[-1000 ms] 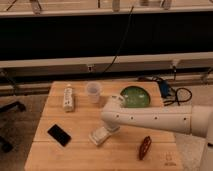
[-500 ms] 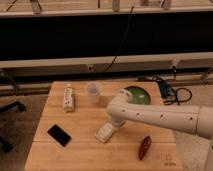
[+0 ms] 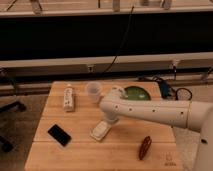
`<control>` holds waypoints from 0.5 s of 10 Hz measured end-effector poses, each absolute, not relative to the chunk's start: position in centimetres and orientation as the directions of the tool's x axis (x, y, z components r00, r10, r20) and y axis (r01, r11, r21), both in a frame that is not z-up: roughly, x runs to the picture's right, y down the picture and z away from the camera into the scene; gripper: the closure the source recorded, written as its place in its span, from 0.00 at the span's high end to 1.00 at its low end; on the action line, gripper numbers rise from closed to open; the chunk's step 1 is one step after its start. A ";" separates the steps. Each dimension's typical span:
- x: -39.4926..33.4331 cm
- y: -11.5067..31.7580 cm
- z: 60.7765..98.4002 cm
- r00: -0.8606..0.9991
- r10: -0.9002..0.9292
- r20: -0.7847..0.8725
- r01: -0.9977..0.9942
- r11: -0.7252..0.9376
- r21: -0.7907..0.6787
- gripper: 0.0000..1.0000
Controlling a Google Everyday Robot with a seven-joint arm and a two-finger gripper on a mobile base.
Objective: Wipe the white sponge on the table
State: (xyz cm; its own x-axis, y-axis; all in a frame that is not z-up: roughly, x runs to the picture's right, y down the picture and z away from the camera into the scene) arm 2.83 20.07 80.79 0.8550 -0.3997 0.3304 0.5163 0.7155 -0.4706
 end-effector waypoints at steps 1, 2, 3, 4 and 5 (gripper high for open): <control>3.4 20.2 80.7 0.856 -0.400 0.328 0.516 0.715 -0.472 0.04; 4.3 20.1 80.6 0.854 -0.405 0.326 0.518 0.715 -0.470 0.04; 5.1 20.2 80.5 0.855 -0.405 0.324 0.517 0.716 -0.470 0.04; 5.5 20.2 80.2 0.855 -0.406 0.322 0.517 0.717 -0.469 0.04; 5.5 20.1 80.2 0.855 -0.407 0.321 0.517 0.717 -0.468 0.04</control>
